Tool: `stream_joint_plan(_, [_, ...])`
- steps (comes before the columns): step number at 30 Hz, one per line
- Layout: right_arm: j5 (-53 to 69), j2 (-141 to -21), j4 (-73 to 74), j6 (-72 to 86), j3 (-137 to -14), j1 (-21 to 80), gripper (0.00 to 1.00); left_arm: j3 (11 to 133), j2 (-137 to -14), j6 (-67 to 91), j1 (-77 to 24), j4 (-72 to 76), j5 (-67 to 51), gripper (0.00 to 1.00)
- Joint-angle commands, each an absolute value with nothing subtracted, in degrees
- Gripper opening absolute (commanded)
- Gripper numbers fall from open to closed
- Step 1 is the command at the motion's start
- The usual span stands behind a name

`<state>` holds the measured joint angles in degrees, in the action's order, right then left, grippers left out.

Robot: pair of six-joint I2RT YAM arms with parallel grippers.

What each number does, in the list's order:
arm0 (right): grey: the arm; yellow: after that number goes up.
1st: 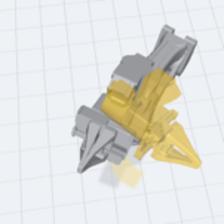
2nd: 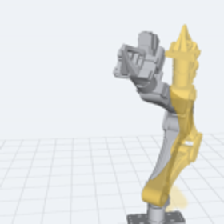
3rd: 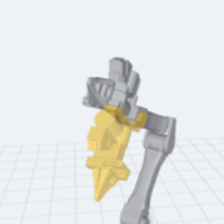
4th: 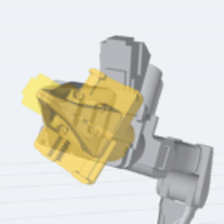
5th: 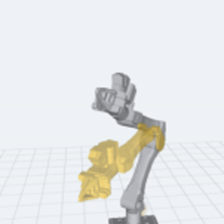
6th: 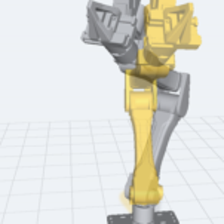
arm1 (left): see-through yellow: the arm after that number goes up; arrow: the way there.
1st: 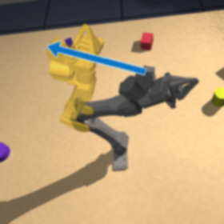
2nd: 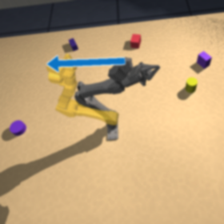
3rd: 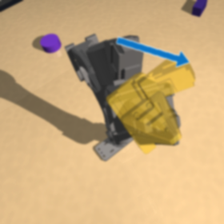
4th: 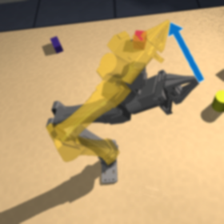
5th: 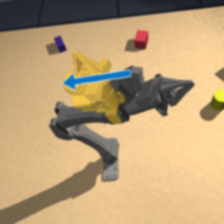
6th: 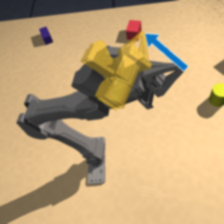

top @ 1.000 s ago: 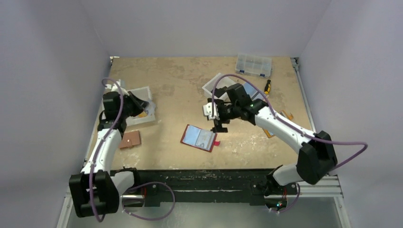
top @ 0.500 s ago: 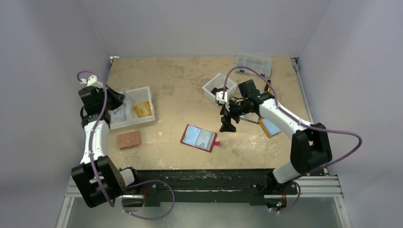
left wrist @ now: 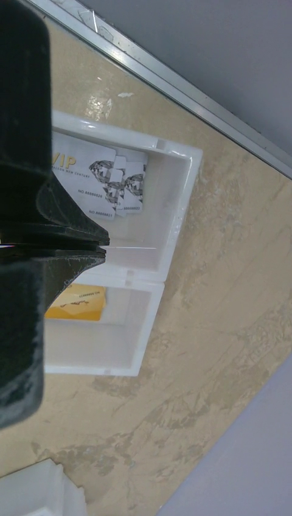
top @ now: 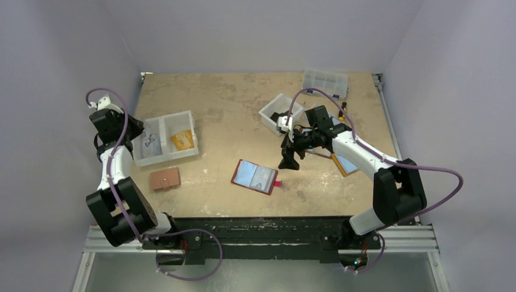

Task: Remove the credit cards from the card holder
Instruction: Place the credit card in the storage box.

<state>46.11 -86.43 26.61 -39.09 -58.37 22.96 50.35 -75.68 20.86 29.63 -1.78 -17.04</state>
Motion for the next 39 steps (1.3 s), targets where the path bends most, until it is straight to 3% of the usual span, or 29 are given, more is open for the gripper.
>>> stream_joint_plan(1, [47.9,-84.4,24.0,-36.9,-57.8,23.1,0.99,49.0,-78.7,20.9,30.4,5.8,-18.5,0.0])
stream_joint_plan(10, [47.7,-83.8,24.1,-36.6,-57.1,23.1,0.99,49.3,-87.2,21.8,30.4,9.0,-20.8,0.01])
stream_joint_plan(17, [47.2,-83.7,23.9,-36.5,-56.8,23.1,0.99,52.8,-91.0,20.7,30.6,1.7,-15.2,0.21])
stream_joint_plan(21, [46.7,-83.7,24.4,-36.8,-56.8,23.1,0.99,58.3,-86.2,21.1,30.6,-4.1,-11.3,0.26])
stream_joint_plan(25, [45.7,-84.0,25.7,-38.4,-57.2,23.1,0.99,63.9,-80.5,18.3,30.6,-10.6,-4.9,0.38])
stream_joint_plan(27, [43.9,-84.1,27.2,-40.2,-57.9,23.1,0.99,65.3,-78.2,19.0,30.6,-13.0,-2.2,0.54])
stream_joint_plan(30, [43.8,-84.2,30.1,-44.0,-58.8,23.1,0.99,63.4,-75.3,25.9,30.6,-13.8,-2.5,0.97])
stream_joint_plan(34, [44.8,-84.5,34.3,-48.9,-59.9,23.3,0.99,55.8,-72.9,34.8,30.6,-6.4,-21.5,0.99])
stream_joint_plan(39, [45.6,-85.1,35.4,-48.2,-59.0,25.2,0.99,51.8,-73.2,39.6,29.3,-4.7,-40.1,0.89])
